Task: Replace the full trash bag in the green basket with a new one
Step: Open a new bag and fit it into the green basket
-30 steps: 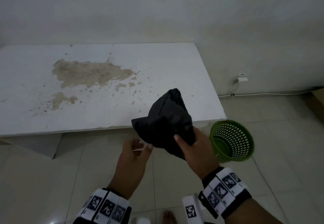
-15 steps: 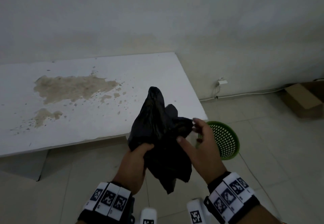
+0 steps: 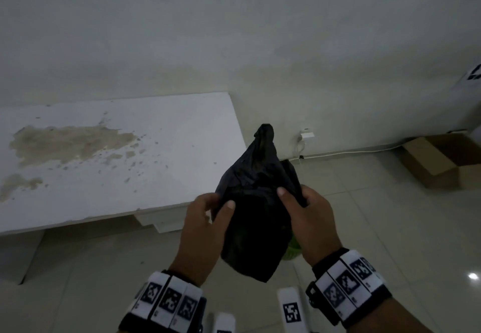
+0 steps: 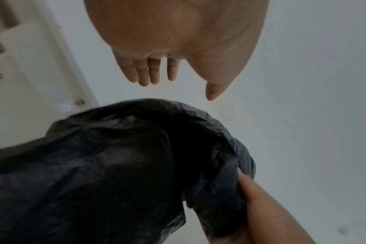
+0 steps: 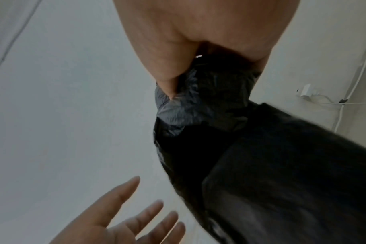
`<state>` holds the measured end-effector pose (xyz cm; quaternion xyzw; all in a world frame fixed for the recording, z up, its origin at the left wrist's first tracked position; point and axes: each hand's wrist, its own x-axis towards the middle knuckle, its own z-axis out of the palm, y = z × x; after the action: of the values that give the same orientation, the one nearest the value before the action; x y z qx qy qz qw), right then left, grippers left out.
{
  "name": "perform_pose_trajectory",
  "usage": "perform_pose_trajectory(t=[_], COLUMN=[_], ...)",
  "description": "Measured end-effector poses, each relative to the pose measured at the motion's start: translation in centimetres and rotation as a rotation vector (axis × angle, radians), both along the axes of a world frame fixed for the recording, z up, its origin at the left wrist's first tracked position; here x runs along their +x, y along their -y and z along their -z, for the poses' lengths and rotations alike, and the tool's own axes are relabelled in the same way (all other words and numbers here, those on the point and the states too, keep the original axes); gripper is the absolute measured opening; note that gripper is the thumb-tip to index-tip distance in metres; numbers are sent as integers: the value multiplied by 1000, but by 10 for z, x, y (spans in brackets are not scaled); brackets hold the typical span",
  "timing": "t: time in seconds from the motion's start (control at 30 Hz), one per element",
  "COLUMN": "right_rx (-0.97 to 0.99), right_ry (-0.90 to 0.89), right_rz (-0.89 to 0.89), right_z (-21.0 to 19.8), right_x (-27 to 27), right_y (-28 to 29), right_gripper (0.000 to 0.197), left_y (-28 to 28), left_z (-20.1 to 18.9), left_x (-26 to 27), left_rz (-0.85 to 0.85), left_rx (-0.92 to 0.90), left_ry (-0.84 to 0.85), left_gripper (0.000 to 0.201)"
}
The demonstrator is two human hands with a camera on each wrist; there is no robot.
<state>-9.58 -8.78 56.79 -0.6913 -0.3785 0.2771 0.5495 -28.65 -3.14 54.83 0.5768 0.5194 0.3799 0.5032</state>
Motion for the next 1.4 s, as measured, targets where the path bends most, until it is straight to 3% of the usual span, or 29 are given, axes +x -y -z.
perform_pose_trajectory(t=[0.07,0.13,0.3,0.4,0.47,0.57,0.63,0.7,0.77,0.8,0.87,0.93,0.97,1.03,1.1,1.2,1.27,1.3,1.4], right_rx=[15,20,-15,0,16,47,89,110,120,127,131,119,116,123,135,153,162,157,27], right_ry=[24,39,149,166,109,172,204,203,134,104,117,156,157,102,39,47,62,129,555], right_rz=[-86,-215,-464,-398,-314,-156,-73,-3,49,65,71,31,0,-60,-98,-132,-119,-107,-65], right_z=[-7,-13,-20,-17,-14,-8,-8,-12,-18,-20,-25,-32,-36,-45,-52,-60,-64,-66,-67], right_x=[15,27,55,76,86,98,104,108,110,112,115,118,119,118,119,128,139,146,171], right_y=[6,13,35,43,47,49,48,45,40,36,27,17,12,4,-2,-7,-7,-6,-6], right_gripper=[13,16,17,14,31,62,52,28,12,9,9,10,10,15,22,32,30,26,26], left_y=[19,31,37,35,35,28,21,15,11,10,6,3,-1,-8,-15,-30,-37,-41,-49], left_z=[-16,-25,-25,-20,-20,-16,-12,-9,-13,-16,-29,-43,-47,-61,-64,-59,-55,-54,-57], left_x=[29,57,100,108,112,117,119,124,131,134,137,141,144,154,162,169,168,166,164], left_rz=[228,337,128,52,47,-20,-46,-23,-77,-150,-234,-25,150,489,644,614,596,581,501], left_rx=[-3,-41,-54,-44,-39,-81,-117,-116,-90,-50,332,716,792,731,616,549,477,440,418], left_ry=[73,187,216,194,177,226,205,113,72,29,-85,-157,-195,-266,-290,-305,-283,-246,-179], left_gripper=[38,35,24,25,24,22,27,37,25,32,56,54,48,42,36,9,10,10,9])
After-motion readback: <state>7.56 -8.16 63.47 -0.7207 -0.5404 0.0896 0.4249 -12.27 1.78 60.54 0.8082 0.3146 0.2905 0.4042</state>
